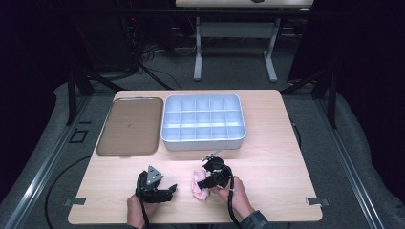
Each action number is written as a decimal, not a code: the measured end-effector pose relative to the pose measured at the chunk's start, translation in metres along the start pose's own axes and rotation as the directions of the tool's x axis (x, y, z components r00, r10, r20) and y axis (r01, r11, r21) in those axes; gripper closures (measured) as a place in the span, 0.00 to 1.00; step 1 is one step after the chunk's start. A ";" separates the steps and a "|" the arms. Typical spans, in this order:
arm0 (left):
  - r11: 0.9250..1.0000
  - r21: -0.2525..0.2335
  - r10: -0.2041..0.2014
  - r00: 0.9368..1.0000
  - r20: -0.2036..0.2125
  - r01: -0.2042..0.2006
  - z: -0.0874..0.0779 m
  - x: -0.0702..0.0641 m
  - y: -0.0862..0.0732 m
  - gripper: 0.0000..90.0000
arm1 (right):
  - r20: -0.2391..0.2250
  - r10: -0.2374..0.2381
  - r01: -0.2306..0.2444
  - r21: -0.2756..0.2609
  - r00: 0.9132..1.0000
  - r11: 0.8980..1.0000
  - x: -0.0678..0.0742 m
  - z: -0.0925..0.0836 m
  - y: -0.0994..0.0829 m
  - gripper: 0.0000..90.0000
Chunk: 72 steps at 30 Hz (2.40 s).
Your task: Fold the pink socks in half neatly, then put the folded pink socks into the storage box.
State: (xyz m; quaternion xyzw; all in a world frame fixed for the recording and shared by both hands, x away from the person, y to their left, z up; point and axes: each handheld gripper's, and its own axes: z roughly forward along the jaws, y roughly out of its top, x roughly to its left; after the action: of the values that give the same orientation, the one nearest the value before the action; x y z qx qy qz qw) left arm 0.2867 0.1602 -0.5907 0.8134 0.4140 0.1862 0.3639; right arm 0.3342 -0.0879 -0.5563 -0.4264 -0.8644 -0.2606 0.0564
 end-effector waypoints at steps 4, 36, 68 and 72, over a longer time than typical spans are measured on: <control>1.000 0.000 0.001 1.000 0.000 -0.001 0.000 0.000 0.000 0.23 | 0.050 -0.044 0.045 -0.013 0.998 0.999 0.010 0.000 -0.001 0.79; 1.000 -0.004 -0.010 1.000 -0.004 0.010 0.000 0.001 0.000 0.24 | 0.080 -0.149 0.156 -0.086 0.986 0.984 0.018 -0.005 -0.008 0.82; 1.000 0.012 -0.025 0.999 -0.032 0.025 0.002 0.002 0.001 0.16 | 0.120 -0.096 0.119 -0.197 0.988 0.973 0.001 -0.055 -0.016 0.82; 0.999 0.021 -0.027 0.999 -0.031 0.028 0.003 0.001 0.001 0.11 | 0.131 -0.086 0.112 -0.209 0.988 0.971 -0.004 -0.064 -0.016 0.81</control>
State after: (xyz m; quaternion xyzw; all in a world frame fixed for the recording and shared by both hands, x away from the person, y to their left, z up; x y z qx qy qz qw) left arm 0.2899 0.1596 -0.5915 0.8084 0.4327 0.1893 0.3515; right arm 0.3162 -0.1309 -0.5091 -0.4013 -0.8530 -0.3290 -0.0560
